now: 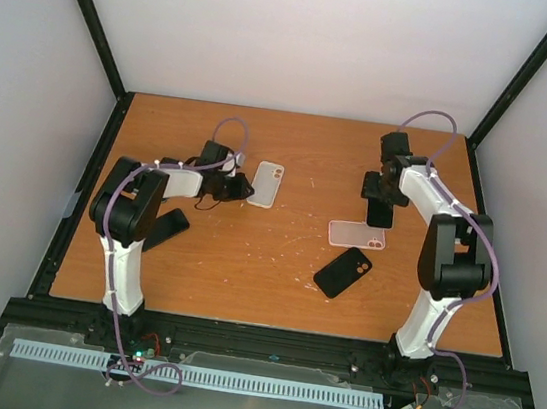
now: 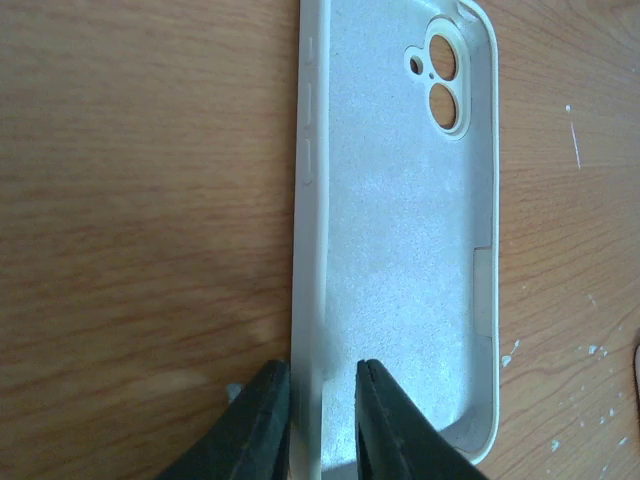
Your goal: Put the phone into the phone case
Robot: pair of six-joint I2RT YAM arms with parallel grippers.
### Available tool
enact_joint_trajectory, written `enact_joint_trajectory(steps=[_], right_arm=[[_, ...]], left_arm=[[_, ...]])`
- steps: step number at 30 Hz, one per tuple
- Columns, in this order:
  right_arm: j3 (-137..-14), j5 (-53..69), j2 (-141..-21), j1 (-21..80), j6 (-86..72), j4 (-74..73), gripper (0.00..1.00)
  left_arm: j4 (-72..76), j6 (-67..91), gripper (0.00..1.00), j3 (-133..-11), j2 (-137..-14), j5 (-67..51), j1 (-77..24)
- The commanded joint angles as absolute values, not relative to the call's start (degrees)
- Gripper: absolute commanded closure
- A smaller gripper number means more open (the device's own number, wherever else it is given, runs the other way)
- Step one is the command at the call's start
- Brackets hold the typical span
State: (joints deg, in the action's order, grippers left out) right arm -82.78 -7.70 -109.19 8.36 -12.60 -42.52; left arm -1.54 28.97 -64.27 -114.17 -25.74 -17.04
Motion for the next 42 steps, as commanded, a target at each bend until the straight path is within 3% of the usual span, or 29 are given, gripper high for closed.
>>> enact_joint_trajectory(steps=[1, 7, 18, 30, 33, 40, 42], right_arm=[[-80.5, -5.5, -102.1, 10.7, -13.9, -41.4, 0.36], [-74.3, -1.8, -96.0, 12.4, -16.6, -38.7, 0.38], [-64.2, 3.4, -86.5, 22.4, -22.9, -32.8, 0.39], [-61.0, 5.2, -84.9, 29.8, -29.2, -28.0, 0.4], [-61.9, 5.4, -85.7, 31.9, -31.5, -27.1, 0.41], [-65.6, 4.4, -90.7, 37.4, -33.1, -24.5, 0.41], [-67.0, 4.3, -92.9, 38.5, -33.3, -24.1, 0.41]], left_arm=[[-4.8, 29.4, 0.87, -64.1, -114.0, -21.7, -18.4], [-3.9, 31.3, 1.0, -59.5, -109.8, -20.1, -19.2], [-7.4, 42.7, 0.99, -49.1, -97.8, -17.4, -26.0], [8.4, 56.6, 0.88, -37.1, -89.9, -27.9, -33.0], [12.0, 58.0, 0.74, -35.4, -89.1, -30.2, -33.0], [5.0, 53.0, 0.11, -34.9, -79.6, -20.7, -32.1], [2.3, 51.4, 0.01, -34.9, -76.1, -18.2, -31.4]])
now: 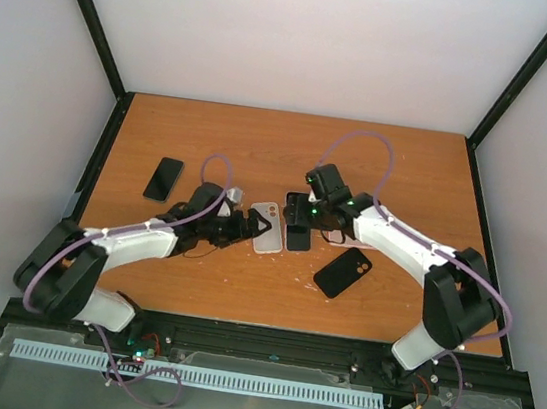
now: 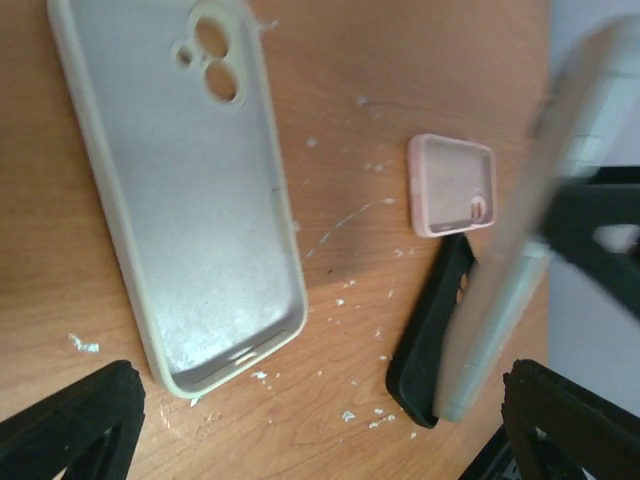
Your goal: Put the phone into the phone case
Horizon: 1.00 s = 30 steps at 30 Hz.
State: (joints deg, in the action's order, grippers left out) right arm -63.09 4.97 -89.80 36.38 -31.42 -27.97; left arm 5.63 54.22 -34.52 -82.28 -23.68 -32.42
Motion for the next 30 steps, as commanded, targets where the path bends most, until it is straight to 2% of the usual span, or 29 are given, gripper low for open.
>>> enact_joint_trajectory(steps=[1, 10, 16, 30], right_arm=[[-67.6, 4.2, -93.9, 39.1, -33.4, -23.6, 0.42], [-74.2, 3.8, -102.3, 42.6, -35.4, -20.0, 0.42], [-77.6, 1.5, -106.6, 43.3, -35.8, -20.1, 0.42], [-81.3, 1.9, -114.3, 44.5, -36.3, -21.0, 0.42]], left_arm=[[0.7, 50.6, 0.0, -35.2, -74.5, -16.8, -31.1], [-10.2, 47.1, 0.01, -34.0, -59.4, -0.3, -30.1], [-5.9, 46.0, 0.0, -28.4, -51.0, 0.4, -30.1], [-6.2, 45.7, 0.01, -27.6, -52.0, 3.6, -30.1]])
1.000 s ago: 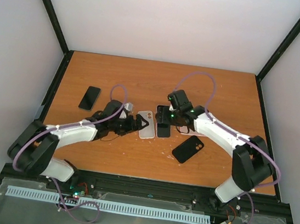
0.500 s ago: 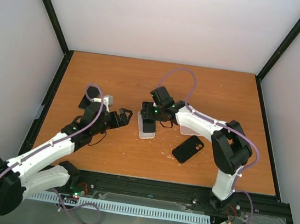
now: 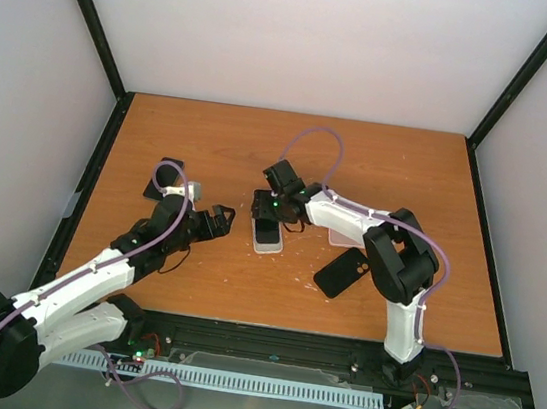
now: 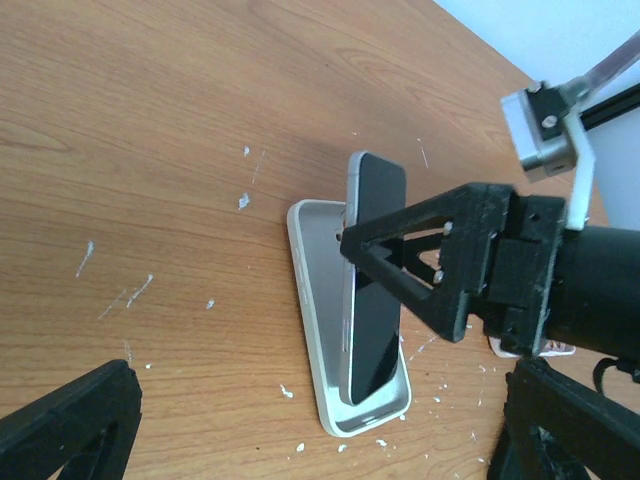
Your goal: Put the phone into the phone case
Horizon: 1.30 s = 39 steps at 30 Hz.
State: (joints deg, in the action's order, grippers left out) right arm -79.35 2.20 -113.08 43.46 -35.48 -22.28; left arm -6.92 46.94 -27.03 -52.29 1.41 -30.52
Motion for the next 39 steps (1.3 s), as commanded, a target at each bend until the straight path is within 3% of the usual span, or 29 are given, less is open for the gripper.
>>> enact_joint_trajectory(steps=[1, 20, 29, 33, 37, 39], right_arm=[[-81.4, 1.7, -114.5, 44.8, -36.1, -21.3, 0.42], [-71.4, -7.1, -110.2, 48.6, -38.9, -24.1, 0.42], [-65.5, -9.3, -105.9, 50.6, -44.5, -19.3, 0.35], [-66.1, -10.7, -105.1, 50.6, -43.7, -20.7, 0.25], [-66.0, -10.9, -103.1, 50.5, -42.4, -21.8, 0.06], [-65.3, -10.5, -101.7, 50.1, -41.6, -21.7, 0.03]], left_arm=[[-6.4, 45.8, 0.0, -27.6, -51.8, 3.8, -30.1], [-5.8, 49.6, 0.01, -25.7, -50.9, 3.5, -30.0], [-3.4, 49.3, 0.02, -26.3, -56.1, -1.0, -30.1], [-3.1, 48.6, 0.04, -27.9, -59.7, -3.7, -30.0], [-2.3, 48.6, 0.06, -28.9, -62.7, -6.2, -29.9], [-1.8, 48.3, 0.08, -29.3, -64.1, -7.4, -30.0]])
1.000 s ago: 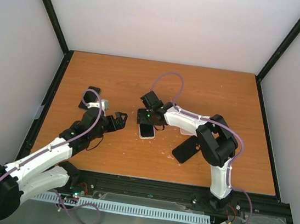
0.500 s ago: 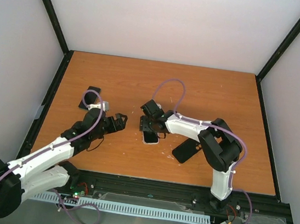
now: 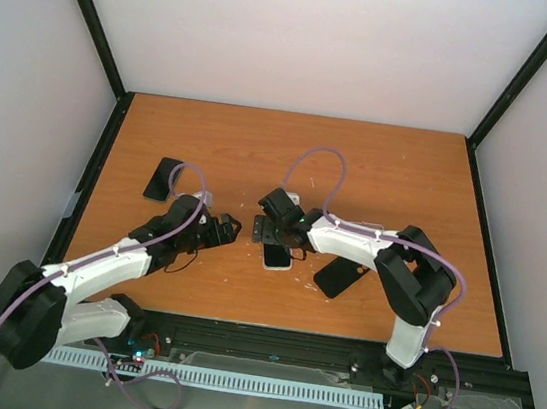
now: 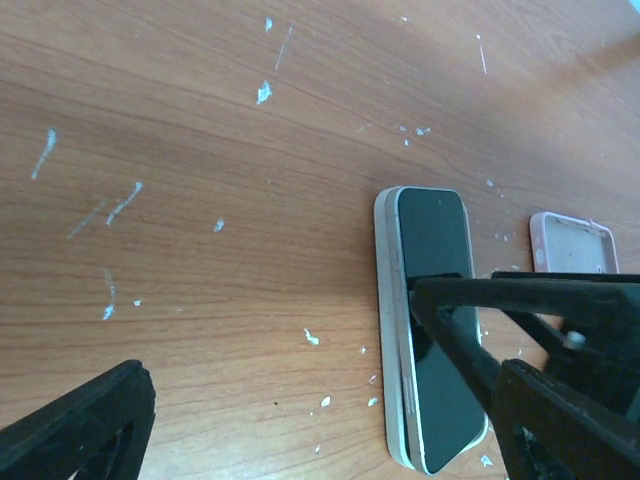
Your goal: Put the phone into the phone case
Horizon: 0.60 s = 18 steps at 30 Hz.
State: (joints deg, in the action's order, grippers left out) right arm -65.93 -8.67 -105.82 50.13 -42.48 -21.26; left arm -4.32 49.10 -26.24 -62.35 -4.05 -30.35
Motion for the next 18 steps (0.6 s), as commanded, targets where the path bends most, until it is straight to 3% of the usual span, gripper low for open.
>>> enact_joint_trajectory(steps=[1, 6, 14, 18], right_arm=[[-64.8, -10.0, -101.0, 49.8, -40.9, -21.5, 0.03], [-61.8, -6.5, -97.2, 47.2, -37.2, -20.3, 0.08], [-53.2, 5.5, -93.1, 40.7, -34.7, -10.5, 0.43], [-50.7, 9.1, -93.7, 38.3, -35.3, -6.5, 0.52]], left_arm=[[-1.5, 48.2, 0.09, -29.6, -64.7, -7.9, -29.9], [0.1, 46.5, 0.15, -31.6, -68.2, -9.6, -29.9], [4.4, 44.6, 0.39, -37.2, -77.7, -14.3, -30.0], [5.5, 43.9, 0.46, -39.7, -83.0, -15.1, -30.0]])
